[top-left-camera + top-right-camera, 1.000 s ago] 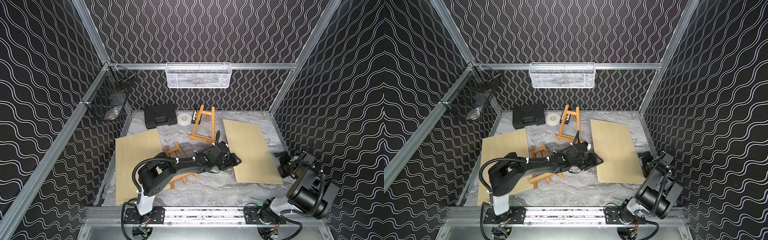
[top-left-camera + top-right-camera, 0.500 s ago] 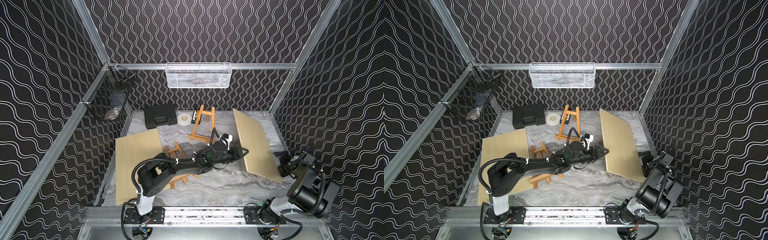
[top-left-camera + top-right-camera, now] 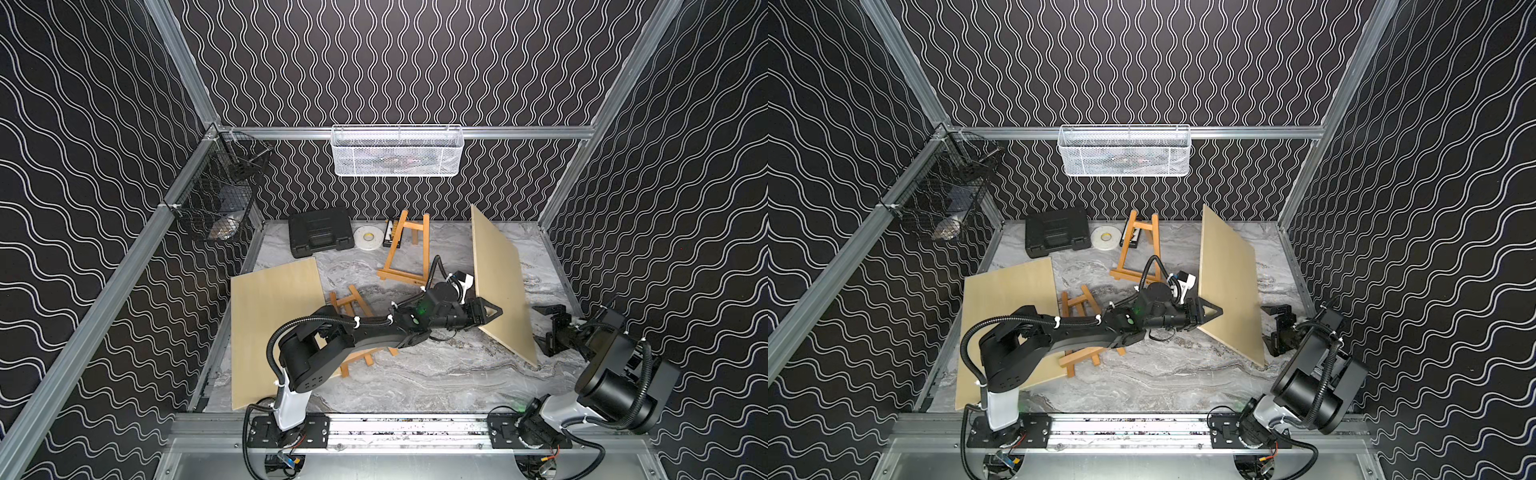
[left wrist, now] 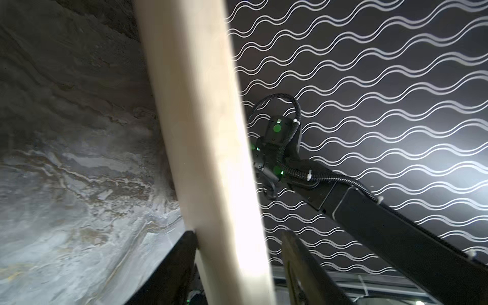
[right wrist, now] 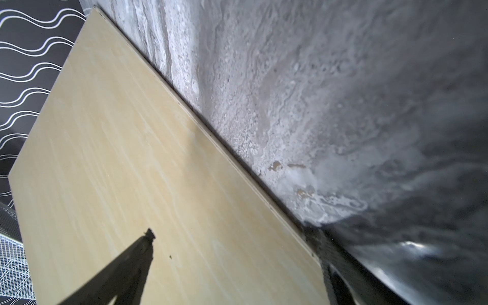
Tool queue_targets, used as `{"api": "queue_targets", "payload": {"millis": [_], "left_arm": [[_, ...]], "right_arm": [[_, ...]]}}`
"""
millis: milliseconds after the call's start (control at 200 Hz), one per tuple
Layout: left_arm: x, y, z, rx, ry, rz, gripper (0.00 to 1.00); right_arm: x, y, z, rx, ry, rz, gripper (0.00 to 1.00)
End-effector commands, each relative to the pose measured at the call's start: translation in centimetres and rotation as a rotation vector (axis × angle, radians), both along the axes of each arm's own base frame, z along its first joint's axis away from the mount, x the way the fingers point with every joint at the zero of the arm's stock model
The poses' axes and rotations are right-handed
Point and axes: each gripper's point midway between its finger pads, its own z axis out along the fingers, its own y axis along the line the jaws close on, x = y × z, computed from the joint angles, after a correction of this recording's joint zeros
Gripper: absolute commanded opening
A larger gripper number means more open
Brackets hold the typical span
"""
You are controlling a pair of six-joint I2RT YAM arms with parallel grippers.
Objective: Assemble the easel
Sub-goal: Pick up the drawing board from the center of the board.
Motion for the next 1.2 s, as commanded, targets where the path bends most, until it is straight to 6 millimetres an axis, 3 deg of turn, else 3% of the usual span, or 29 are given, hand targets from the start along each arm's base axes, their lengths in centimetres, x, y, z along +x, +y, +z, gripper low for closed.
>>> {"api": "queue_targets", "payload": {"millis": [0,676,1191], "left_arm": [[0.3,0.3,1.0,0.028,-0.075,-0.002,0.55],[1.6,1.8,1.2,0.222,-0.197,0.006,0.27],[2.2,3.2,2.1,0.354,-0.313,0.011,0.05]], "right_arm": [[-4.1,2.7,-2.5,0.127,0.233,-0.026,1.00],[-4.1,1.1,-1.5,0.000,0.232,-0.029,1.00],[-2.7,1.2,1.9,-0.123,0.171,-0.005,1.00]]}}
